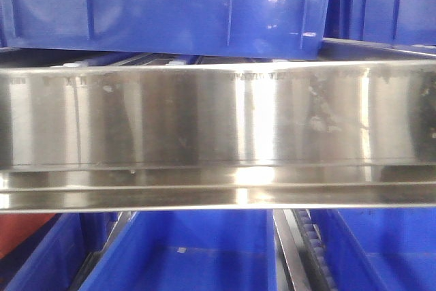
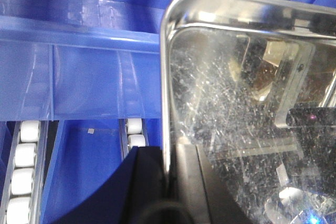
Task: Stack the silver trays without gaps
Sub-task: 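Hold the silver tray in both grippers while the base drives to the other rack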
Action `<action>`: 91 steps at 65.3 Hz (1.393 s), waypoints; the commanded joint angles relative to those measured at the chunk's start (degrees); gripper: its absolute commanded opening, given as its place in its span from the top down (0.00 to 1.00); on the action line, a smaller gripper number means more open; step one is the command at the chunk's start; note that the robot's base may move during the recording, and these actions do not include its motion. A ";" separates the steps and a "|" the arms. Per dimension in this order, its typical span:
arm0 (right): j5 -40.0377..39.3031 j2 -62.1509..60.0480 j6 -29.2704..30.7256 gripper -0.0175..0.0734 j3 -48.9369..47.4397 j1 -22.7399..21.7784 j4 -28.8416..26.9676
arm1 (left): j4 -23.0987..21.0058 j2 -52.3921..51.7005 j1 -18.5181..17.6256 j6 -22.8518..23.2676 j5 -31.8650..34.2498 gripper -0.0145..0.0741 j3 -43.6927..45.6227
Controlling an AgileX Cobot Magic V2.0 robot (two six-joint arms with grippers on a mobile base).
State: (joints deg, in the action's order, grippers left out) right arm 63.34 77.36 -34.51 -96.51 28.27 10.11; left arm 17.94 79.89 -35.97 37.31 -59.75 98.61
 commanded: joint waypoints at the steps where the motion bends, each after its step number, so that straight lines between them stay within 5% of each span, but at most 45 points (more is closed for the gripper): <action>1: 0.07 -0.81 0.17 0.89 -0.73 -0.47 5.19 | 3.64 -1.18 0.12 -0.26 -0.57 0.86 0.21; 91: -0.98 -0.81 0.17 0.89 -0.73 -0.47 5.19 | 4.45 -1.18 0.23 -0.26 -0.45 0.86 0.21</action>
State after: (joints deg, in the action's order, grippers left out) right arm 62.65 77.36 -34.51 -96.51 28.27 10.22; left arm 18.38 79.89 -35.97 37.31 -59.43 98.61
